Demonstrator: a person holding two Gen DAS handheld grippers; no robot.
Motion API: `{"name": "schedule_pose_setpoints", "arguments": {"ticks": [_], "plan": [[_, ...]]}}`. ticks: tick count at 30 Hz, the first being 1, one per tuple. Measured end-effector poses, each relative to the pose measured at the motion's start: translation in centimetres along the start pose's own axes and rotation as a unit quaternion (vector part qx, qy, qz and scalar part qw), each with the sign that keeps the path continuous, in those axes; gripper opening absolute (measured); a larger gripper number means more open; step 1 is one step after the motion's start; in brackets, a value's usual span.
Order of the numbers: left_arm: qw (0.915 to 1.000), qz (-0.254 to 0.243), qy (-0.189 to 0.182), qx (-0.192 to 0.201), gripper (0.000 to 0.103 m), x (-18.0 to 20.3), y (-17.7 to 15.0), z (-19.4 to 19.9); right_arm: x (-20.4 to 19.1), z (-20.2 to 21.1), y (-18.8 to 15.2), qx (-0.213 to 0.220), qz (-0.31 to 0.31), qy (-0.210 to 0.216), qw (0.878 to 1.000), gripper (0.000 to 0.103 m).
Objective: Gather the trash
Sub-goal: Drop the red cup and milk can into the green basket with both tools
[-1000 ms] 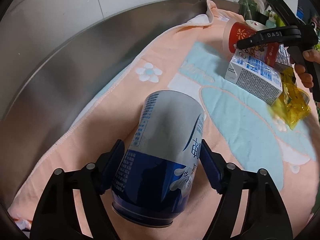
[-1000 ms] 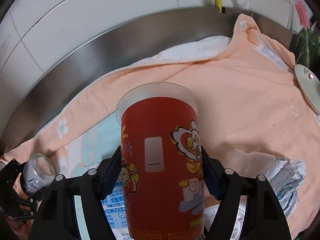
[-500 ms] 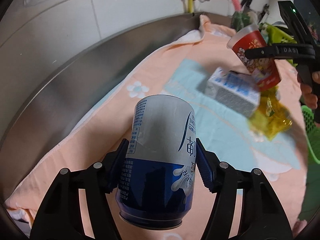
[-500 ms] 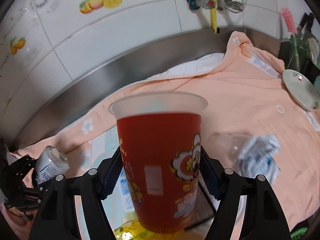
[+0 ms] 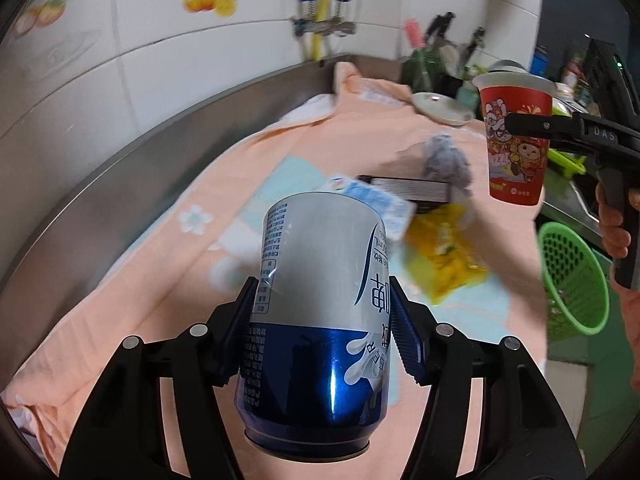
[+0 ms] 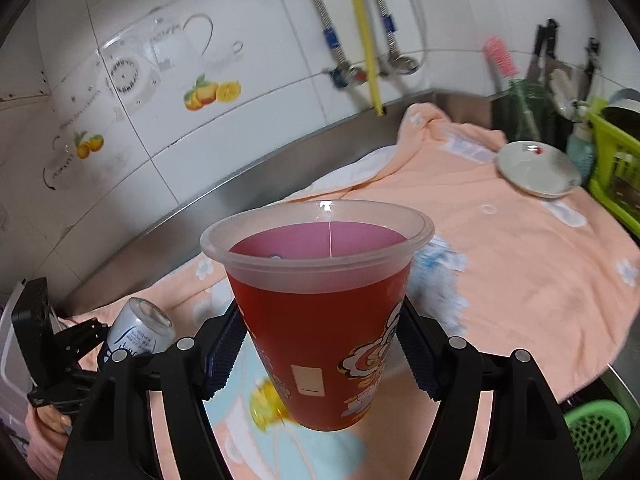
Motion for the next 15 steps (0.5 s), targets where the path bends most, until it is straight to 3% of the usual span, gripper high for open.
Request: {"name": "schedule_pose_setpoints", "arguments": {"ticks": [9, 15], "plan": [[0.9966, -0.047, -0.067, 0.005, 0.061, 8.1, 0.7, -0.6, 9.6, 6.1, -8.1, -0.027, -0.03, -0.122, 0.992, 0.069], [0.9898, -0.09, -0.11, -0.001, 0.06, 14.8, 1.2, -2.0, 18.7, 8.3, -16.5, -0.082, -0.083, -0.217, 0.969, 0.069]]}}
Point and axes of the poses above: each gripper's, at about its wrist camera, not at the fingertips, and z roughly against the way its jaws point, x to its right, y to its top, the point moved 4 cm from there along -z, roughly the way its jaws point, and after that the axes turned 2 degrees about -y, right-handed, at the moved point
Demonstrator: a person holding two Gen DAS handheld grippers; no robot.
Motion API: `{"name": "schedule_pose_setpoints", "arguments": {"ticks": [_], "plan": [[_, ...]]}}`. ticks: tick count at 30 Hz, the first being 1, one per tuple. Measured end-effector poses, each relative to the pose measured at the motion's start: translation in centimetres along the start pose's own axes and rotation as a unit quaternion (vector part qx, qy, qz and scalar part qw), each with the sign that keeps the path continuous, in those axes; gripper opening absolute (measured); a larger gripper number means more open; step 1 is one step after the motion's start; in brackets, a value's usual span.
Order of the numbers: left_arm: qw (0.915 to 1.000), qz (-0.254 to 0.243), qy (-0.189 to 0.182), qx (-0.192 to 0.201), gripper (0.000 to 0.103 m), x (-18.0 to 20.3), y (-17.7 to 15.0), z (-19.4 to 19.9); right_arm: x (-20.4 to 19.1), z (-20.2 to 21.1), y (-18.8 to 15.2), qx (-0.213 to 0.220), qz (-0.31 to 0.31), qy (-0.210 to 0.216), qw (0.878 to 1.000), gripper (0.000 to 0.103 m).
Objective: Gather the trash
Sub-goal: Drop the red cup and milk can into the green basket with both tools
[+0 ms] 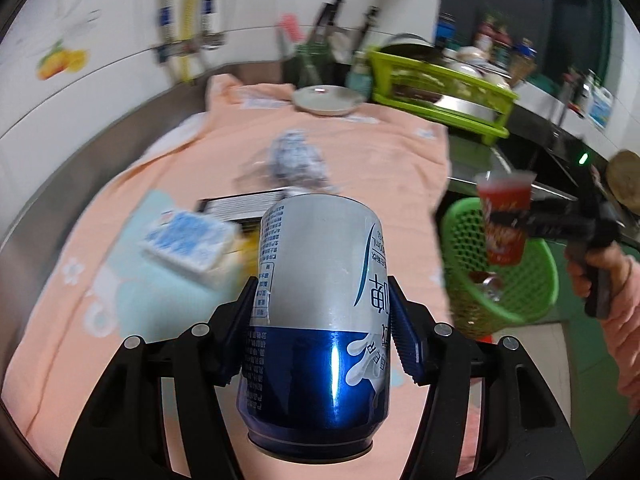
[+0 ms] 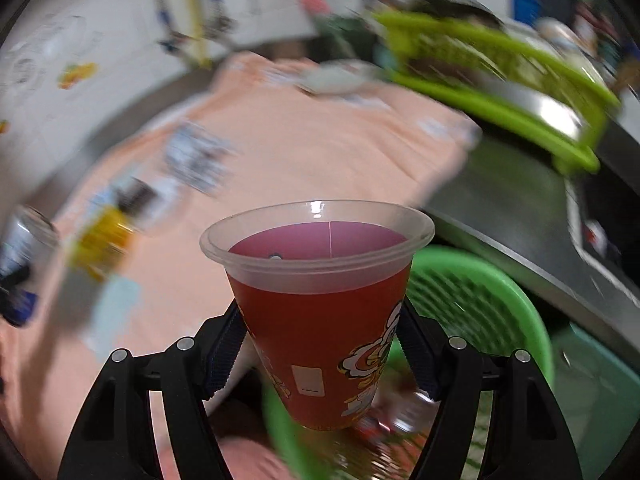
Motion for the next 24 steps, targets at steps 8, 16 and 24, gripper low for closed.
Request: {"name": "schedule_pose_setpoints", "arguments": {"ticks": [8, 16, 24], "plan": [[0.9976, -0.043, -0.05, -0.02, 0.06, 7.8, 1.4, -3.8, 8.0, -3.2, -4.6, -0.042, -0.076, -0.041, 0.995, 0.069], [0.9945, -0.068, -0.065, -0.045, 0.06, 12.3, 1.1, -6.3, 8.3, -5.2, -3.4, -0.035, -0.144, 0.018, 0.989, 0.07], [0.991, -0.085, -0.079, -0.067, 0.06, 14.9, 0.8, -8.1, 7.9, -4.7, -3.4, -0.023, -0.147, 0.034, 0.988, 0.082]]}}
Point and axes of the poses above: each gripper's, at about its wrist camera, not at the fingertips, and z roughly against the way its jaws point, x to its right, y to its top, the point moved 4 cm from there along -z, roughly the way its jaws point, and after that the axes turned 2 degrees about -y, right-handed, at the moved point
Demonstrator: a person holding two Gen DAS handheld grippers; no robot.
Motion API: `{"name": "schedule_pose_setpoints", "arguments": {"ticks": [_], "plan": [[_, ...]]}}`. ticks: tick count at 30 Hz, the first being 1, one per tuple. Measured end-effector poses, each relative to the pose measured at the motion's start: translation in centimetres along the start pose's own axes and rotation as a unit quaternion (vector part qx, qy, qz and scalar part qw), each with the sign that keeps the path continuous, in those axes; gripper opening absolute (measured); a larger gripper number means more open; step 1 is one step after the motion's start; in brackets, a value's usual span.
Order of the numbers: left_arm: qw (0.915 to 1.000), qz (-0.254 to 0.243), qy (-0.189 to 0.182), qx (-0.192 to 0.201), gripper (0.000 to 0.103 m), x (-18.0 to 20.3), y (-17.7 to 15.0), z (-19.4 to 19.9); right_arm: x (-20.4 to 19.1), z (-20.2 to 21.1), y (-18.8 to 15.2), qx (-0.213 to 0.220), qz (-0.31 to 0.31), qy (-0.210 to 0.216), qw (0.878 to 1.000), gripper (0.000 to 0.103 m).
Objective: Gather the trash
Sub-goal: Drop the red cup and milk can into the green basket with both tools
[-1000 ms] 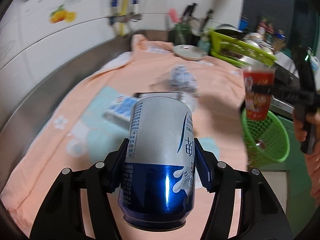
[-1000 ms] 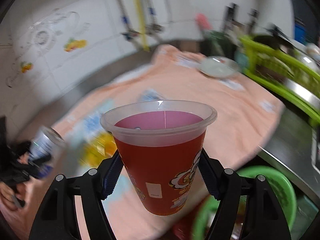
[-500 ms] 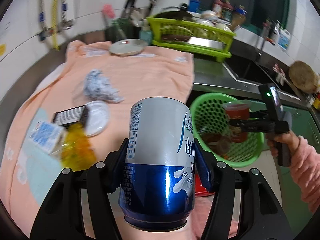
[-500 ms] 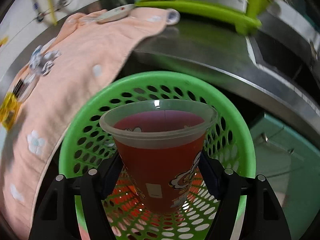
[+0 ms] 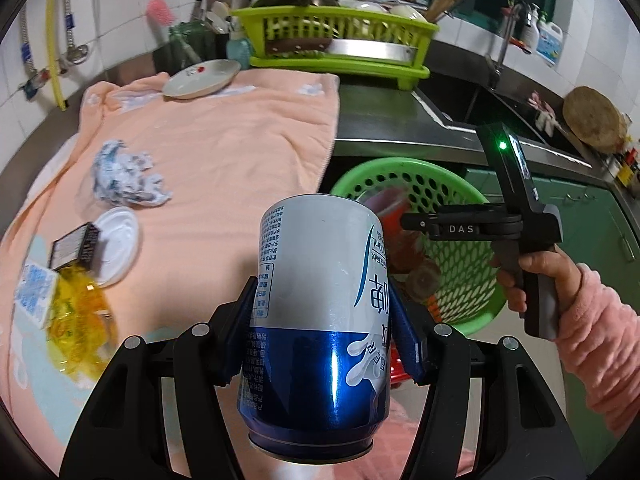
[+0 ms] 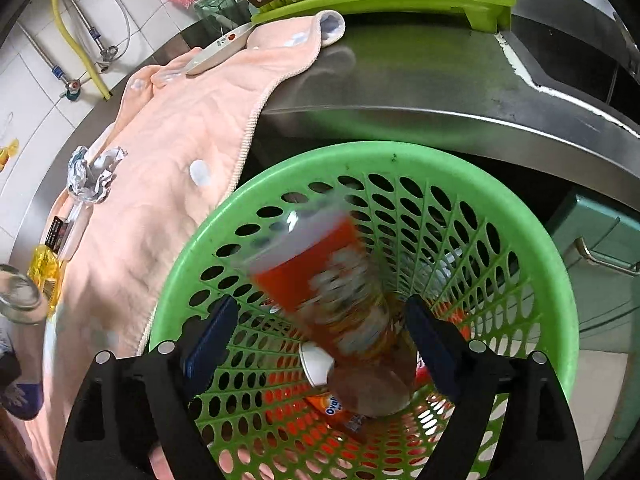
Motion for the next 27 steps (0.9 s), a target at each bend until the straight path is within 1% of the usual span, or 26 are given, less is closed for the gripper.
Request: {"name": "schedule_pose_setpoints", "arguments": {"ticks": [8, 13, 15, 17, 23, 25, 27], "plan": [[0.9992, -0.02, -0.03, -0.014, 0.06, 4.0, 1.2, -3.1, 1.9, 4.8, -1.2, 0.037, 0.014, -0.004, 0.999, 0.082], [0.9982, -0.029, -0.049, -0.021, 0.06, 6.5, 2.3, -5.3, 3.5, 7.8, -2.0, 0.065, 0.012, -0.019, 0.998, 0.083], [0.9975, -0.033, -0.056, -0.028, 0.06, 7.6, 2.6, -6.4, 4.2, 8.4, -2.2, 0.07, 0.007, -0.021, 0.997, 0.083], [0.9972, -0.039, -0.056, -0.032, 0.06, 8.3, 2.7, -7.4, 5.2, 9.0, -2.5, 0.074, -0.002, -0.022, 0.997, 0.083], [0.9959, -0.034, -0.059, -0.059, 0.061, 9.4, 2.3, -10.5, 6.8, 9.9, -3.3, 0.079, -0.016, -0.019, 0.997, 0.083], [0.9959, -0.032, -0.058, -0.062, 0.062, 9.5, 2.0, -11.1, 7.0, 10.0, -3.6, 0.08, -0.018, -0.016, 0.997, 0.083], [0.9957, -0.03, -0.06, -0.063, 0.065, 9.6, 1.9, -11.3, 7.0, 10.0, -3.8, 0.08, -0.02, -0.013, 0.997, 0.083]]}}
Point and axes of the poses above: each gripper's, at about its wrist camera, not at the fingertips, and z roughly against the way its jaws point, x to its right, y to its top, the point moved 4 cm from there along -z, roughly the way its jaws point, and after that the axes turned 2 degrees about -y, right-handed, at the moved point
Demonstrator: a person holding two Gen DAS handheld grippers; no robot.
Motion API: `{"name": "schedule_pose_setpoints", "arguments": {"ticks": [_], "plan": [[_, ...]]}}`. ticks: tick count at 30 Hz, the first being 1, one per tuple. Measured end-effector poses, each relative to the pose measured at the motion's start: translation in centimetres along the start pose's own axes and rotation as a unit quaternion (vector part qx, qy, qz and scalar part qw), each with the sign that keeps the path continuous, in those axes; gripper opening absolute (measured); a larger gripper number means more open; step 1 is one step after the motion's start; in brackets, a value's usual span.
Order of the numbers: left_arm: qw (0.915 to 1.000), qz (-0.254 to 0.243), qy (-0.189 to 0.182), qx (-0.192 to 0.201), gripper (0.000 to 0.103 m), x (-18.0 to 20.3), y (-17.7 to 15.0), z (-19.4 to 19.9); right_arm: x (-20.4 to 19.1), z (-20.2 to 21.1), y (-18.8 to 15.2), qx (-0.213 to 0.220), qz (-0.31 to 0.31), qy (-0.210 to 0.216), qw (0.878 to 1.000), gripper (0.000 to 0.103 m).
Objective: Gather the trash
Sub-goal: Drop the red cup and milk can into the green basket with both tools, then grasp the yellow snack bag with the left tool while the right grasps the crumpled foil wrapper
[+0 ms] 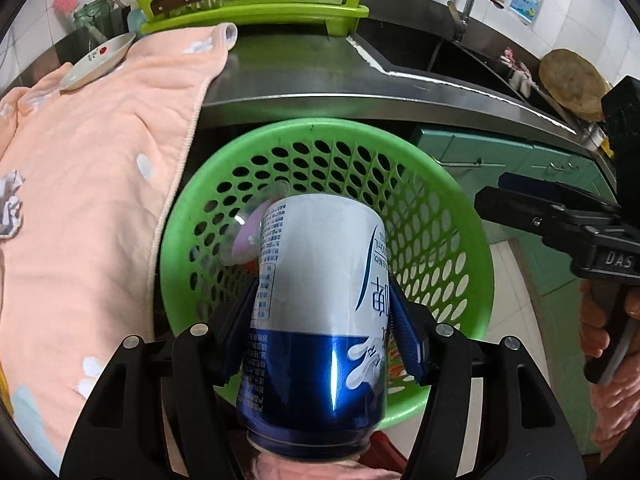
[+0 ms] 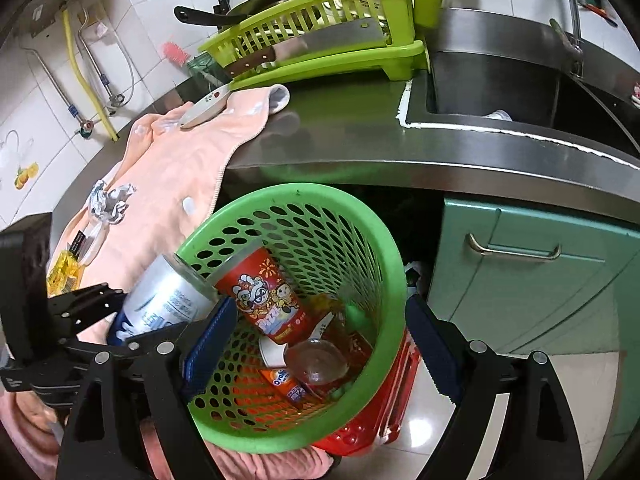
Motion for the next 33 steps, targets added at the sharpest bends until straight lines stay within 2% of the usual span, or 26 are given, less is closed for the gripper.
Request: {"name": "schedule_pose_setpoints", "arguments": {"ticks": [2, 3, 11, 19, 27, 30, 33], "plan": [[1.0, 0.001, -0.001, 0.005, 0.074, 0.1, 0.0, 0.1, -0.2, 0.0, -0.1, -0.001, 0.001, 0.003, 1.0, 0.083], [1.0, 0.002, -0.004, 0.008, 0.074, 0.2, 0.0, 0.3, -0.3, -0.1, -0.2, -0.002, 0.002, 0.004, 1.0, 0.083], [0.9995, 0.008, -0.001, 0.03, 0.074, -1.0, -0.6, 2.9, -2.9, 0.5, 0.2, 0.003, 0.023, 0.018, 1.0, 0.083], [0.9968, 0.039, 0.03, 0.063, 0.074, -4.9, -3.0, 7.8, -8.2, -0.1, 0.3, -0.003, 0.067, 0.049, 0.997, 0.083], [0.9886, 0.085, 0.083, 0.093, 0.074, -10.4, -6.2, 13.4, -15.0, -0.9, 0.4, -0.009, 0.121, 0.084, 0.989, 0.083], [0.9821, 0.099, 0.118, 0.109, 0.074, -12.6, -7.4, 15.6, -16.9, -1.0, 0.4, -0.009, 0.135, 0.093, 0.986, 0.083], [0.9709, 0.12, 0.165, 0.125, 0.074, -15.3, -8.5, 17.9, -18.9, -1.4, 0.3, -0.013, 0.149, 0.102, 0.983, 0.083]]}}
Point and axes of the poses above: each gripper's, at about its wrist camera, not at the fingertips, and z roughly against the way its jaws point, x to its right, y to its top, the point moved 4 cm from there along -z, roughly the way its jaws point, and after that the axes turned 2 degrees about -y, right-handed, at the moved point
